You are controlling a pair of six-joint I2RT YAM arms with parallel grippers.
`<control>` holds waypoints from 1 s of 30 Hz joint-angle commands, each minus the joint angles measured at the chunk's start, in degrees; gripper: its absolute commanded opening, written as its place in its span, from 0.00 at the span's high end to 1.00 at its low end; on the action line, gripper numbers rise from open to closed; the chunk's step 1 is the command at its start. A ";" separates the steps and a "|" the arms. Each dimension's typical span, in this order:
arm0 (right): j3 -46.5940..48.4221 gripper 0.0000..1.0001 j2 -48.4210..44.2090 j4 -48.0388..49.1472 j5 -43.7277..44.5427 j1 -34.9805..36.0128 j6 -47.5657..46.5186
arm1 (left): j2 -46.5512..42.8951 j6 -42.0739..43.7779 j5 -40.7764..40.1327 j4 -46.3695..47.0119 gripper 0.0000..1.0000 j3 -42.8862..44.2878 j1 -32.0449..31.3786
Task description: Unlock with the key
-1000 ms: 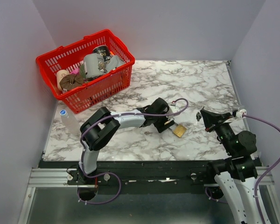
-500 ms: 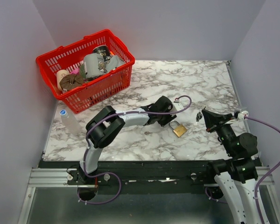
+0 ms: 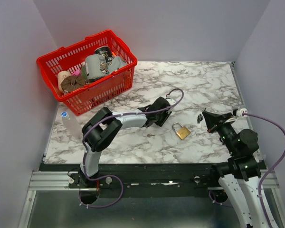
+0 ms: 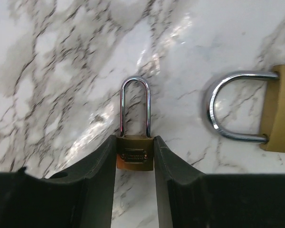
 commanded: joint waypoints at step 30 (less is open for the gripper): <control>0.30 0.99 6.27 0.20 -6.28 -0.24 -2.23 | 0.95 -9.95 -7.41 -26.66 0.32 -0.31 6.84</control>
